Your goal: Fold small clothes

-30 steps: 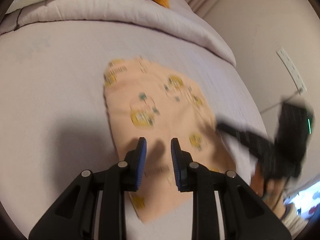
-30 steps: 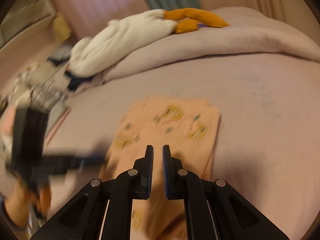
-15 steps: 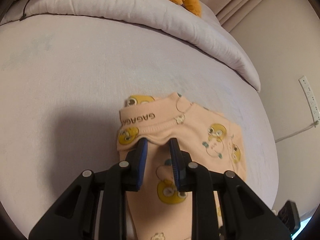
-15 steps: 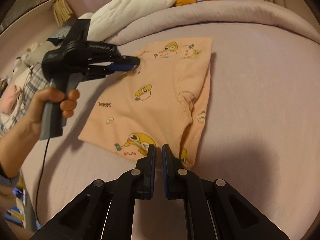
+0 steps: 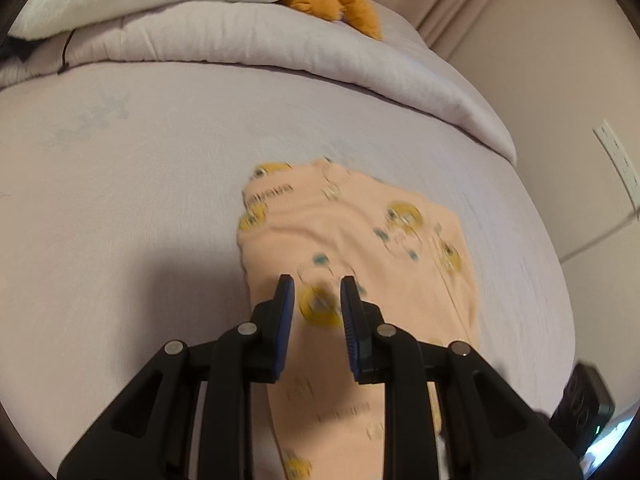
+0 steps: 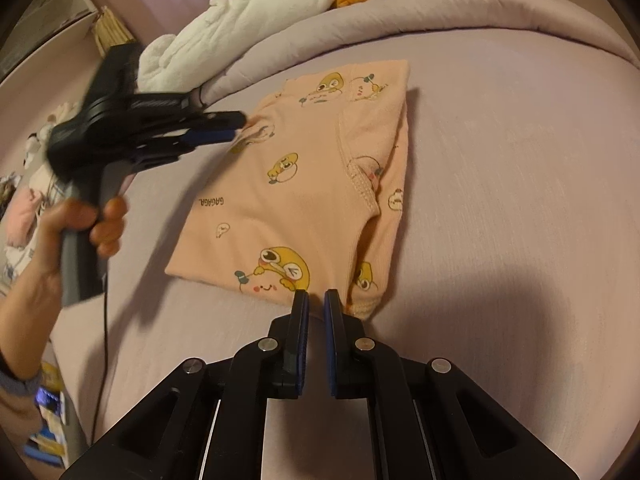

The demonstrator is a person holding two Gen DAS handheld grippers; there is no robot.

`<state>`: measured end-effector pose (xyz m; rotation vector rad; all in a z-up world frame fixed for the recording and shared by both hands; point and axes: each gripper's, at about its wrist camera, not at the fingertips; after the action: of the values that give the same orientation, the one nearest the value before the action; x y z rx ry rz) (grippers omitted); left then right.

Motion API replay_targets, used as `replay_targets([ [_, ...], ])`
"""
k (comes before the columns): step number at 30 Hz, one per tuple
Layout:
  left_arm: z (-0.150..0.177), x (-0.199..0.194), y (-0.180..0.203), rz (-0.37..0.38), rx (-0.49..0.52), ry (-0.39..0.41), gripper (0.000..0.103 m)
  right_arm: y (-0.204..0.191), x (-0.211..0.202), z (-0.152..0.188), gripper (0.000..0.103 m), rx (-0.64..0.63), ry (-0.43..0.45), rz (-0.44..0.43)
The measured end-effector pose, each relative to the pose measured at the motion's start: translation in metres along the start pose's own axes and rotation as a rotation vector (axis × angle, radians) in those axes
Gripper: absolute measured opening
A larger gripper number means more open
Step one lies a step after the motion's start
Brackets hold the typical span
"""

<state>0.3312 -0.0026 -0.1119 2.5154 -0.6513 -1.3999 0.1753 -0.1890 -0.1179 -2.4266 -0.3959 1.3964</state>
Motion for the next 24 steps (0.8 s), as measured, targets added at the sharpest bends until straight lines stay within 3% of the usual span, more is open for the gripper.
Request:
replay_targets([
  [9,0.034,-0.018,0.025,-0.027,0.092,0.005,0.023,-0.008,-0.001,0.002,0.005,0.013,-0.017,0.045],
  [24,0.082,0.0,0.033,-0.073,0.135,-0.092,0.023,-0.002,0.0,0.008,0.006,0.067,-0.02,0.034],
])
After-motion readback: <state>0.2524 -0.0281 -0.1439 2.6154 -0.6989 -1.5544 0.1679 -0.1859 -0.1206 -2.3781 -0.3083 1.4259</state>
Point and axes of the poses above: each gripper's, at about its wrist camera, not at the fingertips, and x roughly the way its jaws point, y to its right, z to its underside, and after that the axes turned 3 degrees about x, right-handed
